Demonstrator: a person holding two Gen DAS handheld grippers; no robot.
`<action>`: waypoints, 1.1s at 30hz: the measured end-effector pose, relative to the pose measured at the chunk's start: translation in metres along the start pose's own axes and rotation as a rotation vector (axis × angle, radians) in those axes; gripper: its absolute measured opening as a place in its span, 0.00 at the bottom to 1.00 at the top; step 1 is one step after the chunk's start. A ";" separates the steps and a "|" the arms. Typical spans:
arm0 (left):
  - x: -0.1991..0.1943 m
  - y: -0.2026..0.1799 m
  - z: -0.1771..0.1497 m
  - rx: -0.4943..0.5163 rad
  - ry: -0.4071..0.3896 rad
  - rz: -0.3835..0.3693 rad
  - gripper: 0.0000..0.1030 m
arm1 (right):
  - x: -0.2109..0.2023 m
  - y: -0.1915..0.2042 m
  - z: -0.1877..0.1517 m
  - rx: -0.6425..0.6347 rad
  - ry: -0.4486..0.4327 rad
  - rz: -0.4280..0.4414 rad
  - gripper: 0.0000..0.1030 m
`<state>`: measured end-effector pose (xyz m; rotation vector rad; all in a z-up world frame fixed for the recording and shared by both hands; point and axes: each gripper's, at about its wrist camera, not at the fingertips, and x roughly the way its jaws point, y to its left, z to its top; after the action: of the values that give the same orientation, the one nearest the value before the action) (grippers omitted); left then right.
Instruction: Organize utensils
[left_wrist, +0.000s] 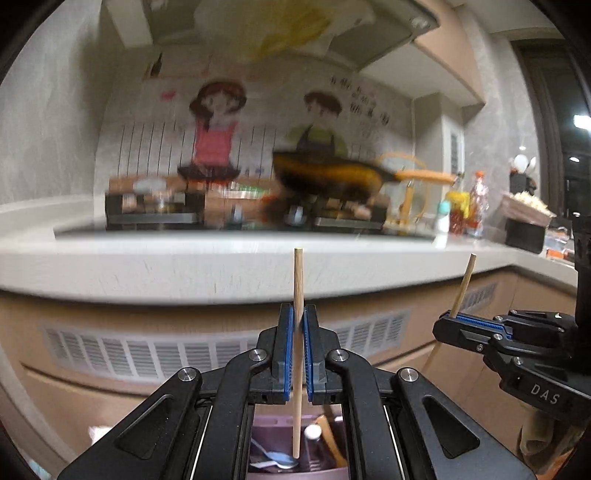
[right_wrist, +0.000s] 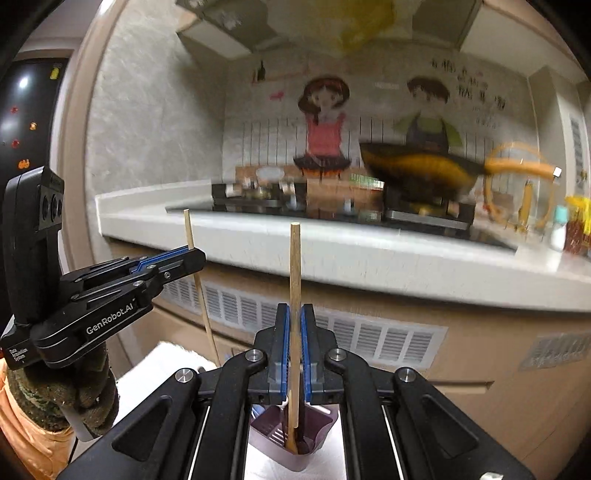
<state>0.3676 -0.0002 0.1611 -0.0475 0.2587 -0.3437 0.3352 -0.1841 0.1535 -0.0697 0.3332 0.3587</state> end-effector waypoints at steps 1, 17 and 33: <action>0.012 0.005 -0.009 -0.011 0.032 0.000 0.05 | 0.013 -0.002 -0.007 0.007 0.028 0.004 0.06; 0.072 0.037 -0.114 -0.144 0.340 0.033 0.57 | 0.122 -0.017 -0.115 0.148 0.405 0.050 0.36; -0.096 -0.018 -0.165 -0.044 0.249 0.222 1.00 | -0.043 0.030 -0.148 0.160 0.207 -0.109 0.83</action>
<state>0.2322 0.0152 0.0268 -0.0191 0.5136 -0.1218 0.2407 -0.1890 0.0281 0.0321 0.5597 0.2165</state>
